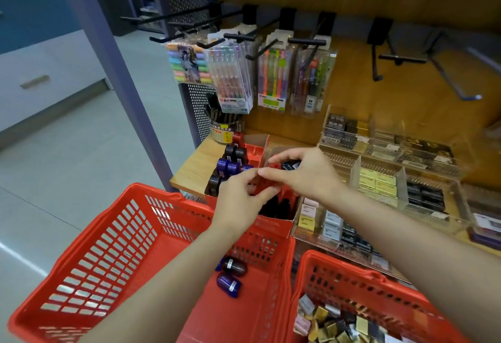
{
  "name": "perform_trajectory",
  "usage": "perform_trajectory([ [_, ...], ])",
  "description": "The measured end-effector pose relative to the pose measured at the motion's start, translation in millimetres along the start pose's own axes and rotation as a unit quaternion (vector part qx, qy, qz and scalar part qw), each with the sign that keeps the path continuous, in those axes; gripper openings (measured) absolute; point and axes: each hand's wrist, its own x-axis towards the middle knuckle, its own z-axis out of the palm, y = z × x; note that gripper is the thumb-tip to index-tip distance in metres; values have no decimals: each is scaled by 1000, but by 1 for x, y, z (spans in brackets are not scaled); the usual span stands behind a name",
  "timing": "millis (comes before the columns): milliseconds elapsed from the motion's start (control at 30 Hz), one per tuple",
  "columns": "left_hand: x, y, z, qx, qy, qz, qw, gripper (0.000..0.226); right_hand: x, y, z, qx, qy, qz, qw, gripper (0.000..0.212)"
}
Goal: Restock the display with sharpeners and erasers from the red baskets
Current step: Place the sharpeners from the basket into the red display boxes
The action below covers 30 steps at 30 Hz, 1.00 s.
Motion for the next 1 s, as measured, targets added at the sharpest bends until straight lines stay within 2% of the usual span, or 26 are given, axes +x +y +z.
perform_trajectory([
  [100, 0, -2, -5, 35, -17, 14, 999, 54, 6, 3, -6, -24, 5, -10, 1000, 34],
  [167, 0, -6, -10, 109, -26, 32, 993, 61, 12, 8, -14, -68, 17, -8, 998, 31],
  [300, -1, -20, -19, 285, -75, 86, 952, 41, 20, 25, -13, -177, -12, 13, 984, 30],
  [433, 0, -37, -22, 352, -123, 97, 923, 36, 27, 36, 6, -206, -34, 22, 978, 32],
  [800, 4, -42, -25, 324, -119, 75, 935, 31, 38, 42, 17, -240, -72, 20, 968, 28],
  [900, 3, -41, -24, 306, -115, 73, 942, 29, 36, 44, 22, -248, -51, 29, 967, 32],
  [1000, 4, -38, -25, 292, -122, 61, 947, 29, 36, 37, 24, -266, -66, 35, 961, 35],
])
